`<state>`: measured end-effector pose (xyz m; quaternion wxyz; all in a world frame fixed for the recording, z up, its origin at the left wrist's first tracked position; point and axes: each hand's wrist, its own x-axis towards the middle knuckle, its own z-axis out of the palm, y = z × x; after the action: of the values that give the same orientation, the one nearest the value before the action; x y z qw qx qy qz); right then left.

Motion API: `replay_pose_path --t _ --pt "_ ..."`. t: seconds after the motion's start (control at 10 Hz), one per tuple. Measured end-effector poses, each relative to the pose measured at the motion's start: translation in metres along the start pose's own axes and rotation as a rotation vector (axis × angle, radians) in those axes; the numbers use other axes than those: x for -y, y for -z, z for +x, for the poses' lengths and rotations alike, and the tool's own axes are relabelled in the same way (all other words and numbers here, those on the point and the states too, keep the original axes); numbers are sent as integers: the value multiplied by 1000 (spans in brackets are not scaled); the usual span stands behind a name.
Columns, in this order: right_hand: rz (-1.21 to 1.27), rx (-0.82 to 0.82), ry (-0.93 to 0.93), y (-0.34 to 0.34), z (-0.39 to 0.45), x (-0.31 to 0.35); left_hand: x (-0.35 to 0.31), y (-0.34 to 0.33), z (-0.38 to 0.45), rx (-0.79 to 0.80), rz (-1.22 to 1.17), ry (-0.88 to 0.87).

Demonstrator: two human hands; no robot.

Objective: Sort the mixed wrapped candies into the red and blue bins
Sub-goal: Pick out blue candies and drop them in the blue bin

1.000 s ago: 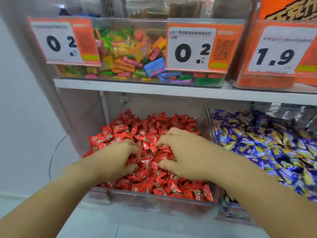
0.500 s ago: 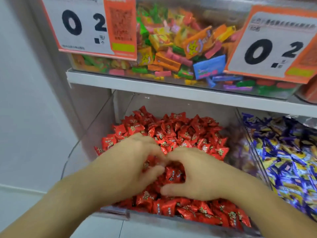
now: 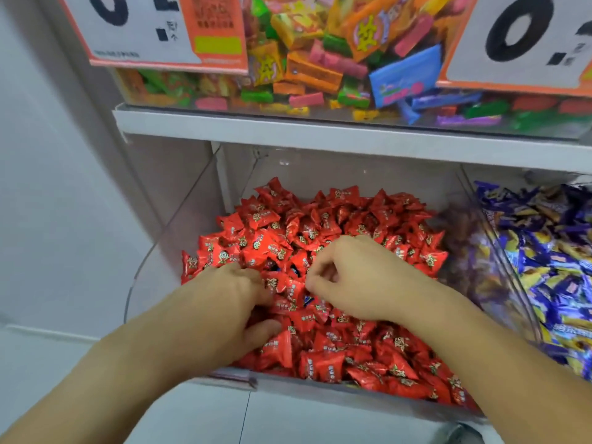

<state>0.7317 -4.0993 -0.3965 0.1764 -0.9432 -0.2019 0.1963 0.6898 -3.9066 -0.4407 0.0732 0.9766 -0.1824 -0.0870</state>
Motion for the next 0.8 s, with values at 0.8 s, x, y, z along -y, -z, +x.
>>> replay_pose_path --t 0.8 --pt "195 35 11 -28 16 -29 -18 -2 25 117 -424 160"
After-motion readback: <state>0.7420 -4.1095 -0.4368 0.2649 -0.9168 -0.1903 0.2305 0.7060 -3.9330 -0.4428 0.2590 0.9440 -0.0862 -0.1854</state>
